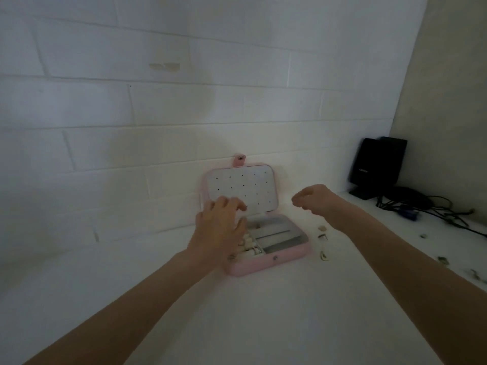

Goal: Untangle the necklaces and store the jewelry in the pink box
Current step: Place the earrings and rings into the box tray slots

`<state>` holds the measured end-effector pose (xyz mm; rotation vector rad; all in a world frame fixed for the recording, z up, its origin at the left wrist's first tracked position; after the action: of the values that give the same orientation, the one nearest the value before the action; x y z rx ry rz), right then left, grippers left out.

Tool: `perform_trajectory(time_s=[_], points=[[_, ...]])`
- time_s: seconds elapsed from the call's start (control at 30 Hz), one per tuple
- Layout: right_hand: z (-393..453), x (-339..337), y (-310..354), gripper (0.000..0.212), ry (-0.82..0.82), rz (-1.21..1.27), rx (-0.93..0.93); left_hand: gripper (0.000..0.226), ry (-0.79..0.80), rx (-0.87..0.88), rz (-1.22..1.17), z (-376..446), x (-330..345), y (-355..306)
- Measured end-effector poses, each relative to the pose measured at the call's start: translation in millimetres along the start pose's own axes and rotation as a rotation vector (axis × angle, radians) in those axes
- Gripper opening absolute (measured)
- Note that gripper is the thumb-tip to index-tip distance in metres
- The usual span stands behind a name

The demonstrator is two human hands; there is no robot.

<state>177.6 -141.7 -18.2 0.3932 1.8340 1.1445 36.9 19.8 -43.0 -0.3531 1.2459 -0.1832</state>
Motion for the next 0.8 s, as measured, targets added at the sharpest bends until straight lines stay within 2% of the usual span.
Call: perform_trajectory(time_s=[0.07,0.1,0.23,0.33,0.43,0.47,0.53,0.6,0.7,0.73,0.8], points=[[-16.1,1.6,-7.0,0.017,0.098,-0.111,0.025,0.035,0.215,-0.049,0.039,-9.9,19.1,-1.0],[-23.2,4.3,-8.0,0.015,0.139,-0.132,0.022,0.037,0.272,-0.067,0.006,-13.3,24.3,-1.0],[-42.6,10.5,-6.2,0.017,0.252,-0.148,-0.020,0.041,0.352,-0.035,-0.021,-16.9,25.1,7.4],[-53.1,8.8,-11.0,0.023,0.335,0.102,-0.045,0.036,0.411,-0.053,-0.046,-24.0,9.1,13.8],[-59.5,16.3,-13.8,0.029,0.427,0.293,-0.069,0.038,0.490,-0.041,-0.309,-32.8,-6.5,20.3],[-59.8,20.7,-13.7,0.030,0.446,0.317,-0.077,0.056,0.523,-0.019,-0.296,-34.4,-8.4,22.0],[-60.3,25.7,-11.7,0.030,0.461,0.319,-0.083,0.096,0.606,0.015,0.023,-36.4,-2.3,19.9],[-59.4,30.7,-9.0,0.030,0.436,0.296,-0.094,0.093,0.605,-0.042,0.316,-38.5,6.5,18.3],[-51.8,26.7,-5.1,0.028,0.228,0.293,-0.143,0.082,0.555,-0.046,0.426,-37.8,9.6,15.5],[-46.9,22.7,-5.6,0.029,0.112,0.215,-0.148,0.078,0.543,-0.036,0.434,-36.7,8.8,15.9],[-39.1,16.4,-7.7,0.028,-0.042,-0.153,-0.101,0.074,0.541,-0.040,0.430,-36.6,6.3,15.2]])
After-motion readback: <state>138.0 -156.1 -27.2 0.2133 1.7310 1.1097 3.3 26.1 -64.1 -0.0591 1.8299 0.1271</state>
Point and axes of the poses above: each hand's wrist, its own z-axis towards the middle knuckle, its own x-axis out of the palm, y = z × x, the point moved 2 cm from there along z, towards the middle knuckle, and after that the axes turned 15 degrees about y, right-handed, at the moved point
